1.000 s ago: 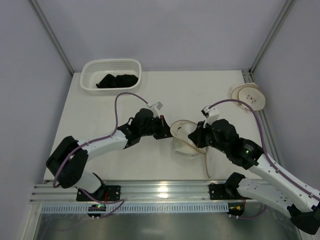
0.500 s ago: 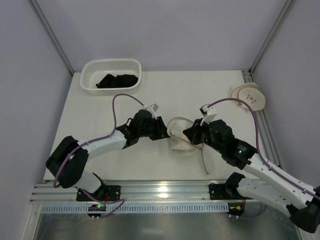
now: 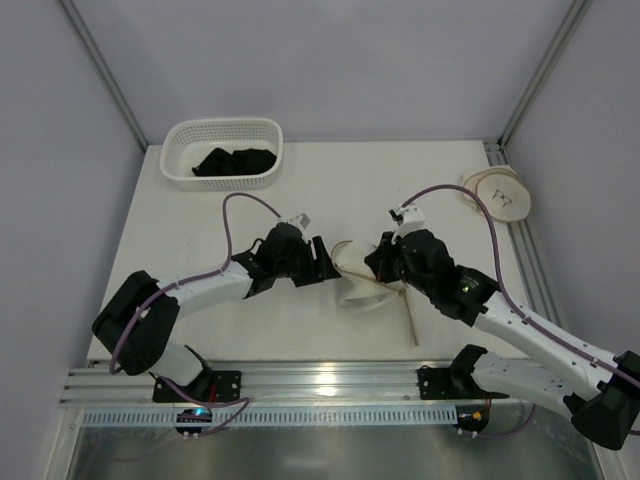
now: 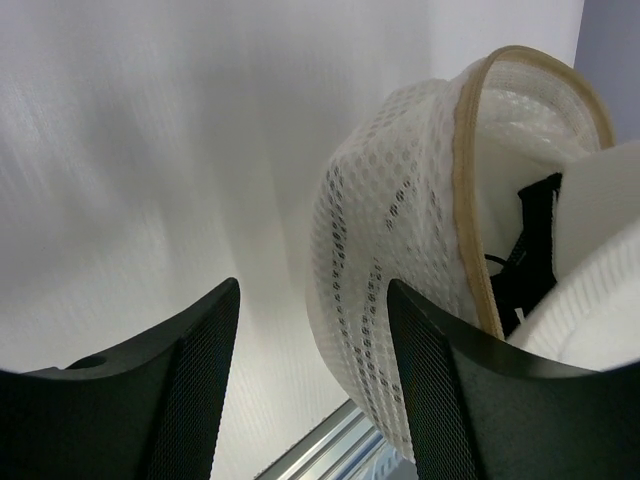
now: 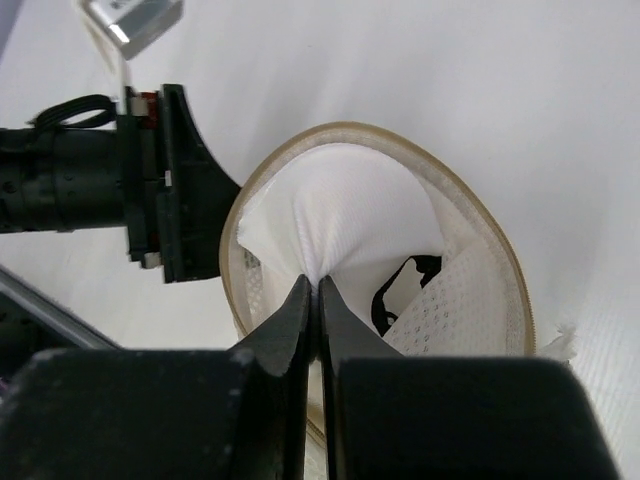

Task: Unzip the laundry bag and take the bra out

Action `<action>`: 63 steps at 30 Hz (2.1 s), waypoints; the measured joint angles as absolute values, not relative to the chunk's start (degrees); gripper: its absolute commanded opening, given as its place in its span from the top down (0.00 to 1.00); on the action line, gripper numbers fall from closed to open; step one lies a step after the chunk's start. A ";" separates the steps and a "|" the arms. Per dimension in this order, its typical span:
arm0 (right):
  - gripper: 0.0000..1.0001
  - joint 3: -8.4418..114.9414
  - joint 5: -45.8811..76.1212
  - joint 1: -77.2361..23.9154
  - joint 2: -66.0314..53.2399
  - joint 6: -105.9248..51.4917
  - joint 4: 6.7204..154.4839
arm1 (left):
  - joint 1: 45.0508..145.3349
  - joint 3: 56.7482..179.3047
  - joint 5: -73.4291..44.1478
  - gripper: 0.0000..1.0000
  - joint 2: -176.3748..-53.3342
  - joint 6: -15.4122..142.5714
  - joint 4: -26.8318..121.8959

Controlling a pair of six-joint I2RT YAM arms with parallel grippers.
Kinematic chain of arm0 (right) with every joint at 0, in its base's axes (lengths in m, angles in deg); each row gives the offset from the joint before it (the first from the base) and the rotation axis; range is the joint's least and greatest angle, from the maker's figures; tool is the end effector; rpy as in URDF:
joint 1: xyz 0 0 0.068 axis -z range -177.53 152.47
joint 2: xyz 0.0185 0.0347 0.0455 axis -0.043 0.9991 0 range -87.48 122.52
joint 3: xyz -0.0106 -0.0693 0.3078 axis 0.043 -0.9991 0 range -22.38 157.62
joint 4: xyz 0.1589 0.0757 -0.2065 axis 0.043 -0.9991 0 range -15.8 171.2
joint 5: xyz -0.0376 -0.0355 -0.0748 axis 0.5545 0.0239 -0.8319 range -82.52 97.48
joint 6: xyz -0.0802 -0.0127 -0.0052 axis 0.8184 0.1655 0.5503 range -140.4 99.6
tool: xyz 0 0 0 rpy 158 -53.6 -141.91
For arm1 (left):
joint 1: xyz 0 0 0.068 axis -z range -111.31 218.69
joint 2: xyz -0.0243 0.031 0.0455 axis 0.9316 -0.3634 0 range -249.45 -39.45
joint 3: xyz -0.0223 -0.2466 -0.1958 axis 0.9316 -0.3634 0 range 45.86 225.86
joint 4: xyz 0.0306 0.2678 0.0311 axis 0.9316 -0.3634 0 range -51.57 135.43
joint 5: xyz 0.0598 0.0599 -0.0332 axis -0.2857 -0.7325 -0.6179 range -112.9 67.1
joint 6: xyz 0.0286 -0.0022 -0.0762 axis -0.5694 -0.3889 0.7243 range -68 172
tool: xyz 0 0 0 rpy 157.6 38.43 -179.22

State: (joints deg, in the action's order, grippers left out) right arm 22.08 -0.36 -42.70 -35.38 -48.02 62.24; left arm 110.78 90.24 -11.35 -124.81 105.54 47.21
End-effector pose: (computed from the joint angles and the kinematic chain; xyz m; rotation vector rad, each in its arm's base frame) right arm 0.1624 0.1497 0.3177 -0.2317 2.0816 0.6515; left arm 0.2415 -0.2372 0.2077 -0.1293 2.4861 -1.0439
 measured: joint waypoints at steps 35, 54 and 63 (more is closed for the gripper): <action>0.96 31.44 -10.50 -42.70 -31.10 -51.80 64.23 | 119.96 90.72 -13.78 0.38 -126.87 108.58 48.89; 0.97 45.60 1.11 -32.28 -35.91 -52.72 57.23 | 119.94 90.74 -16.57 0.40 -127.91 108.10 46.36; 0.96 45.89 2.09 -31.84 -31.49 -50.73 44.90 | 119.17 90.00 -23.48 0.17 -116.70 105.25 43.58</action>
State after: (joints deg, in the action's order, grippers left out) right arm 45.89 2.09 -31.84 -31.49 -50.73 44.90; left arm 119.17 90.00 -23.48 -116.70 105.25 43.58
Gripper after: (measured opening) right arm 0.038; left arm 0.797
